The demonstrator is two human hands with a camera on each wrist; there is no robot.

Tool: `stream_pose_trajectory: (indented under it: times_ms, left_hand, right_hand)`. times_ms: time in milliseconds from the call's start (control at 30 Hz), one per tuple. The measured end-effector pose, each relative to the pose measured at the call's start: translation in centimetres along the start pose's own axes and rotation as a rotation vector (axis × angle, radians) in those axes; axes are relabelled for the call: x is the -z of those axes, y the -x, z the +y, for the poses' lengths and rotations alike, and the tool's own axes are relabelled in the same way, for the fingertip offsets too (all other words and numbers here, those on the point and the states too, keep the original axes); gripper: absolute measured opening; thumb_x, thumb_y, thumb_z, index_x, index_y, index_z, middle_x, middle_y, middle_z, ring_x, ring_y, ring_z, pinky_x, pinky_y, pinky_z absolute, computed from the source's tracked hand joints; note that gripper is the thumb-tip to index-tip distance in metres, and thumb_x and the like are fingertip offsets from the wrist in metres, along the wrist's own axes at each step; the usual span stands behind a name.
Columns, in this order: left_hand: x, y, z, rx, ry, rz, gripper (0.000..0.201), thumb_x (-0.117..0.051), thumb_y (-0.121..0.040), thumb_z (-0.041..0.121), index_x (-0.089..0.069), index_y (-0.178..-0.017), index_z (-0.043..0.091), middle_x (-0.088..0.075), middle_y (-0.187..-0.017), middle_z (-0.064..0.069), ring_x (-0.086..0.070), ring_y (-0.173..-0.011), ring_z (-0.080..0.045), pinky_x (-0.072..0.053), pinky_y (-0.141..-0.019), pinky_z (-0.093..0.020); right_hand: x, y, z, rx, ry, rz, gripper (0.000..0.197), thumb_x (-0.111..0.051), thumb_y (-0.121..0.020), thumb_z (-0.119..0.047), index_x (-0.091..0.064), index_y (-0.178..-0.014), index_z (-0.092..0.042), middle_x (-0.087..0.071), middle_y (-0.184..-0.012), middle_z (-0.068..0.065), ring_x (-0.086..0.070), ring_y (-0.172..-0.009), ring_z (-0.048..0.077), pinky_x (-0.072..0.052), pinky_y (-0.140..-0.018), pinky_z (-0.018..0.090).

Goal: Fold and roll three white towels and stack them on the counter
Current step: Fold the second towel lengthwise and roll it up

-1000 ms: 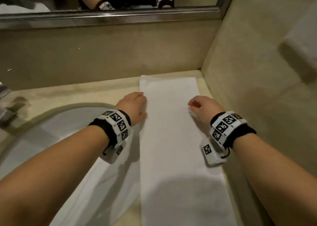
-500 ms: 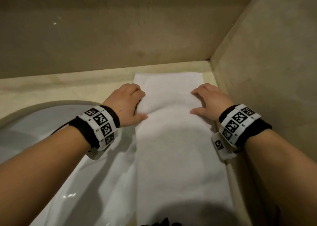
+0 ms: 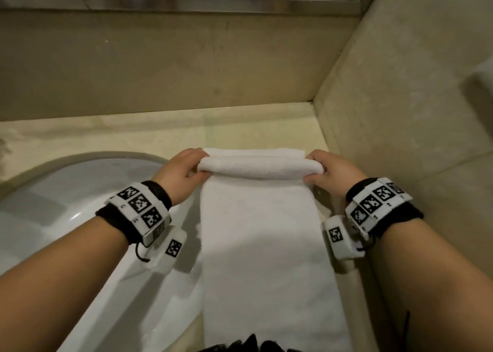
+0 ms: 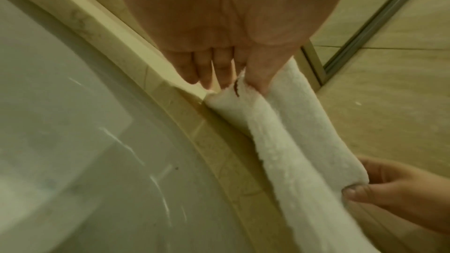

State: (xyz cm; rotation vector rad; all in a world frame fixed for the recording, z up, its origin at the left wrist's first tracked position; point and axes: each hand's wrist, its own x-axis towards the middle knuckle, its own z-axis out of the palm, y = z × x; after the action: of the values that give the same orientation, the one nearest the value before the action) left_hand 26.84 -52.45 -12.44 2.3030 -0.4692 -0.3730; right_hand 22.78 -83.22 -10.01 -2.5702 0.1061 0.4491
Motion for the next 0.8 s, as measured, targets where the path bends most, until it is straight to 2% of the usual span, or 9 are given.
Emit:
stream_pose_trajectory:
  times_ms: [67, 200, 300, 400, 467, 567, 667, 700, 800]
  left_hand:
    - [0.1, 0.4, 0.6, 0.088, 0.018, -0.023, 0.019, -0.048, -0.092, 0.02, -0.054, -0.11, 0.015, -0.058, -0.1, 0.0, -0.053, -0.093, -0.022, -0.038, -0.077, -0.032]
    - [2.0, -0.7, 2.5, 0.146, -0.049, 0.079, 0.016, -0.045, -0.094, 0.024, -0.052, -0.105, 0.015, -0.06, -0.088, -0.008, -0.058, -0.089, -0.031, -0.035, -0.068, -0.031]
    - [4.9, -3.5, 4.5, 0.124, -0.068, 0.256, 0.028, -0.047, -0.093, 0.023, -0.052, -0.116, 0.008, -0.062, -0.109, -0.021, -0.058, -0.1, -0.035, -0.035, -0.073, -0.031]
    - [7.3, -6.3, 5.3, 0.111, -0.04, 0.329, 0.031, -0.048, -0.092, 0.026, -0.051, -0.12, 0.012, -0.062, -0.114, -0.016, -0.056, -0.098, -0.028, -0.036, -0.075, -0.03]
    - [7.9, -7.7, 4.8, 0.12, -0.008, 0.321, 0.032, -0.048, -0.092, 0.028, -0.05, -0.122, 0.016, -0.062, -0.115, -0.01, -0.054, -0.097, -0.023, -0.037, -0.078, -0.032]
    - [7.1, -9.2, 2.9, 0.172, 0.03, 0.281, 0.034, -0.047, -0.093, 0.028, -0.05, -0.123, 0.013, -0.061, -0.119, -0.012, -0.055, -0.106, -0.029, -0.041, -0.085, -0.035]
    - [4.8, -9.8, 0.8, 0.287, 0.097, 0.215, 0.037, -0.046, -0.093, 0.034, -0.049, -0.12, 0.009, -0.06, -0.114, -0.01, -0.056, -0.1, -0.026, -0.038, -0.077, -0.029]
    - [4.1, -10.0, 0.1, 0.319, 0.128, 0.188, 0.04, -0.048, -0.091, 0.038, -0.048, -0.121, 0.011, -0.059, -0.11, -0.005, -0.055, -0.097, -0.023, -0.037, -0.077, -0.027]
    - [2.7, -10.3, -1.5, 0.315, 0.105, 0.114, 0.049, -0.057, -0.084, 0.043, -0.046, -0.124, 0.016, -0.058, -0.109, 0.002, -0.052, -0.094, -0.016, -0.037, -0.079, -0.027]
  right_hand:
    - [-0.1, 0.4, 0.0, -0.048, -0.023, 0.039, 0.018, -0.063, -0.08, -0.014, -0.053, -0.094, -0.017, -0.059, -0.087, 0.003, -0.054, -0.081, 0.023, -0.035, -0.064, 0.026]
    - [2.5, -0.3, -1.8, -0.081, -0.163, 0.283, 0.018, -0.063, -0.08, -0.018, -0.054, -0.095, -0.021, -0.057, -0.081, -0.001, -0.052, -0.075, 0.019, -0.034, -0.067, 0.026]
    - [6.1, -2.8, -4.3, -0.016, -0.213, 0.432, 0.024, -0.064, -0.08, -0.015, -0.057, -0.103, -0.014, -0.056, -0.088, 0.0, -0.051, -0.081, 0.016, -0.034, -0.07, 0.024]
    - [9.2, -5.2, -6.2, -0.002, -0.233, 0.525, 0.027, -0.065, -0.079, -0.014, -0.056, -0.104, -0.015, -0.056, -0.089, -0.002, -0.051, -0.081, 0.016, -0.035, -0.071, 0.025]
    - [9.7, -6.7, -6.3, -0.017, -0.275, 0.534, 0.025, -0.064, -0.08, -0.015, -0.056, -0.103, -0.017, -0.057, -0.089, -0.002, -0.053, -0.082, 0.017, -0.04, -0.073, 0.027]
    - [7.9, -9.0, -6.1, -0.078, -0.453, 0.529, 0.016, -0.06, -0.083, -0.015, -0.055, -0.098, -0.017, -0.058, -0.086, 0.002, -0.056, -0.081, 0.02, -0.049, -0.075, 0.034]
    - [4.5, -10.6, -5.0, -0.174, -0.403, 0.435, 0.025, -0.059, -0.086, -0.022, -0.054, -0.109, -0.013, -0.055, -0.089, 0.0, -0.052, -0.074, 0.016, -0.039, -0.062, 0.022]
    - [3.4, -11.1, -4.5, -0.198, -0.395, 0.373, 0.031, -0.06, -0.086, -0.023, -0.053, -0.114, -0.013, -0.056, -0.093, -0.001, -0.052, -0.075, 0.015, -0.039, -0.063, 0.021]
    - [1.4, -12.0, -3.1, -0.226, -0.435, 0.267, 0.043, -0.065, -0.082, -0.018, -0.049, -0.122, -0.012, -0.058, -0.107, 0.002, -0.054, -0.093, 0.018, -0.041, -0.079, 0.027]
